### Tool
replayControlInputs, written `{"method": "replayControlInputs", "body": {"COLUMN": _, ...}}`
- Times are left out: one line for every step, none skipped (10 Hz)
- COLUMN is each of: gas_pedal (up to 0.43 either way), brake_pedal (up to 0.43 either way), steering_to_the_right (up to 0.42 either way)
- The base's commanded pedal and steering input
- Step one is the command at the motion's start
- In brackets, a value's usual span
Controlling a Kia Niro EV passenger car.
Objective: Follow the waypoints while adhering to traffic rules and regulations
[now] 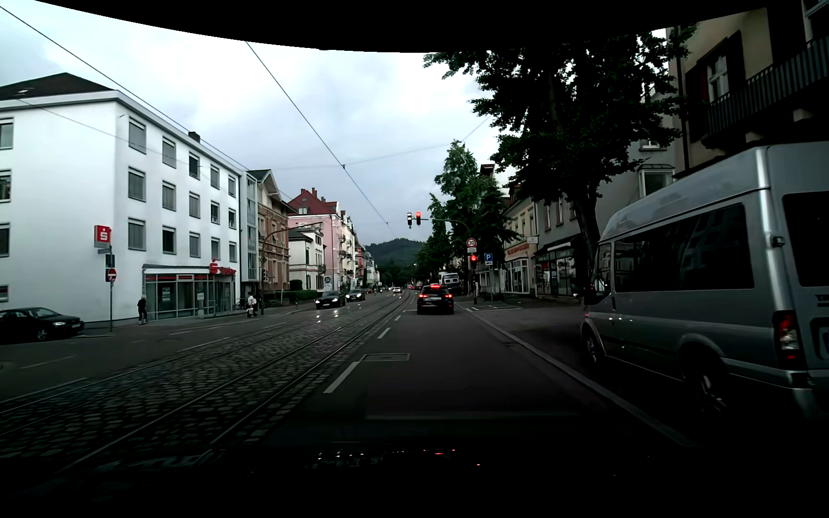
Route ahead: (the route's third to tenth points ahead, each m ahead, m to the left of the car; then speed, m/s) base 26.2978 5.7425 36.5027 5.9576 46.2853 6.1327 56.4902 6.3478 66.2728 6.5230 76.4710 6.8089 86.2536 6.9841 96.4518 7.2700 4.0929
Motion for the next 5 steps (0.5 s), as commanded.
{"method": "replayControlInputs", "body": {"gas_pedal": 0.0, "brake_pedal": 0.055, "steering_to_the_right": -0.003}}
{"method": "replayControlInputs", "body": {"gas_pedal": 0.0, "brake_pedal": 0.055, "steering_to_the_right": -0.003}}
{"method": "replayControlInputs", "body": {"gas_pedal": 0.0, "brake_pedal": 0.055, "steering_to_the_right": -0.003}}
{"method": "replayControlInputs", "body": {"gas_pedal": 0.0, "brake_pedal": 0.061, "steering_to_the_right": -0.003}}
{"method": "replayControlInputs", "body": {"gas_pedal": 0.0, "brake_pedal": 0.073, "steering_to_the_right": -0.003}}
